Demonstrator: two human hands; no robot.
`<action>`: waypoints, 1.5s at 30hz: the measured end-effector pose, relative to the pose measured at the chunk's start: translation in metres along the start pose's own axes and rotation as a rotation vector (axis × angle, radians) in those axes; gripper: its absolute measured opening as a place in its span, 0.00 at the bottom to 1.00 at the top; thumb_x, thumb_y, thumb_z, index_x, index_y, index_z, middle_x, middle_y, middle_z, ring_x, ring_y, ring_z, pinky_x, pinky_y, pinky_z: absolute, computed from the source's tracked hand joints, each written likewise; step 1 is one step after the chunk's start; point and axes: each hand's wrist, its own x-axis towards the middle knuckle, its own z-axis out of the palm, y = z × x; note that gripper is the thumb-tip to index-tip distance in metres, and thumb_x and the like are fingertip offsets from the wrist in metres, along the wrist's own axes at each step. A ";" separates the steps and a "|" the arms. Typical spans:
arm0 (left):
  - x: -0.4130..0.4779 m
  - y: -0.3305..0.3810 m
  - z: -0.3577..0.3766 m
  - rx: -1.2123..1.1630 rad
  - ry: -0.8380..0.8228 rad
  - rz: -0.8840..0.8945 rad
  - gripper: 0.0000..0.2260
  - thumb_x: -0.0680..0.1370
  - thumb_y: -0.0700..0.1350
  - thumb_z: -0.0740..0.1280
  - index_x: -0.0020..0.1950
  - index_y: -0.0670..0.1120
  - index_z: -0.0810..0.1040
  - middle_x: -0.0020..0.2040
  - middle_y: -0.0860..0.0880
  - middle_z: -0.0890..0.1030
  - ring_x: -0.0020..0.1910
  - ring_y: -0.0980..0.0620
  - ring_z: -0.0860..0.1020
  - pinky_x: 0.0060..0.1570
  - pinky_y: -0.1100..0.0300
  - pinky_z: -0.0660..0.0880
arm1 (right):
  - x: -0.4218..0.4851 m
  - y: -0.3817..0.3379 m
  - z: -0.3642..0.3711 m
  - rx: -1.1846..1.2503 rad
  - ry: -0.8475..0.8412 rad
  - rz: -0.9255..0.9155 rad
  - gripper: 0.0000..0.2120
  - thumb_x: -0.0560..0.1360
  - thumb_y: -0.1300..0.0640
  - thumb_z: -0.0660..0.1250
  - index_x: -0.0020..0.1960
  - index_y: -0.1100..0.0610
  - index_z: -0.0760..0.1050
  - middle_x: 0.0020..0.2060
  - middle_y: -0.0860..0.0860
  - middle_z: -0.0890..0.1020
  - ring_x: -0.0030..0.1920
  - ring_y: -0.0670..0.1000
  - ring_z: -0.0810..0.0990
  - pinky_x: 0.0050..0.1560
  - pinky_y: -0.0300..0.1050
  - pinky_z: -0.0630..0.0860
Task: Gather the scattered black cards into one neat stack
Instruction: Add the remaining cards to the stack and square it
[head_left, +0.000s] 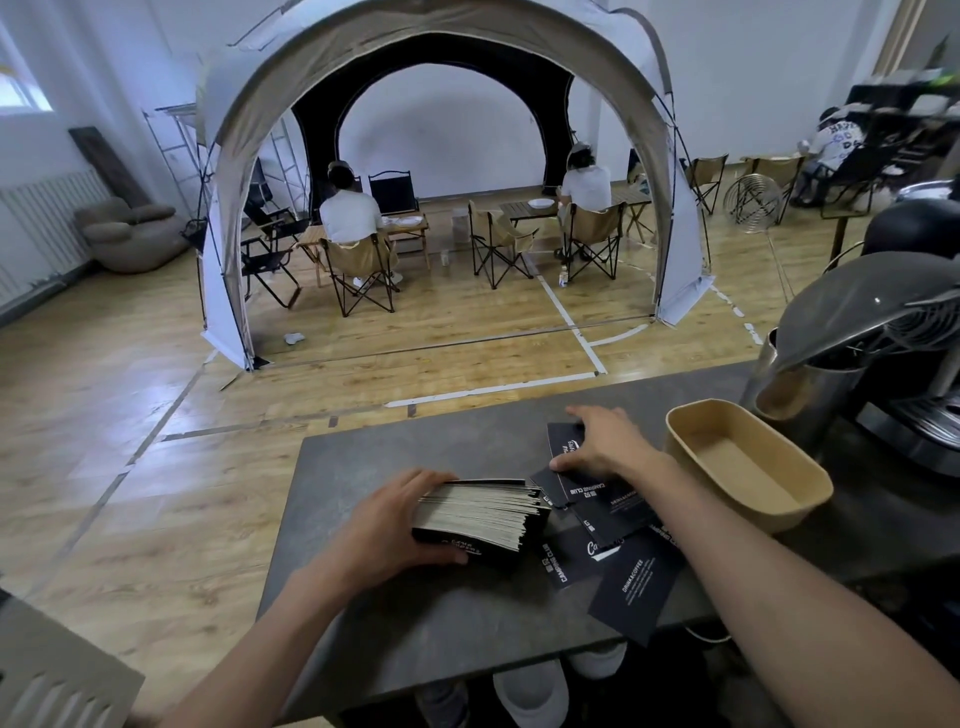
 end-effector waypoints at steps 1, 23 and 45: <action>0.000 0.000 0.000 -0.005 -0.002 -0.001 0.39 0.63 0.72 0.77 0.70 0.60 0.73 0.63 0.63 0.76 0.61 0.60 0.77 0.63 0.56 0.75 | 0.006 0.003 -0.001 0.042 -0.035 -0.013 0.51 0.61 0.37 0.81 0.78 0.51 0.65 0.71 0.51 0.76 0.72 0.57 0.71 0.70 0.54 0.71; -0.005 0.012 -0.008 0.029 -0.045 -0.015 0.38 0.66 0.71 0.75 0.72 0.59 0.70 0.63 0.62 0.75 0.62 0.60 0.75 0.64 0.52 0.75 | 0.022 -0.005 -0.019 0.207 -0.011 -0.004 0.20 0.66 0.53 0.83 0.55 0.57 0.85 0.54 0.53 0.87 0.52 0.53 0.84 0.51 0.43 0.78; 0.000 0.007 -0.004 0.026 0.003 0.024 0.32 0.66 0.69 0.76 0.64 0.60 0.71 0.58 0.63 0.76 0.57 0.62 0.76 0.59 0.59 0.76 | -0.049 -0.014 0.009 -0.286 0.129 0.161 0.49 0.69 0.18 0.48 0.62 0.58 0.79 0.61 0.59 0.79 0.62 0.60 0.78 0.60 0.54 0.74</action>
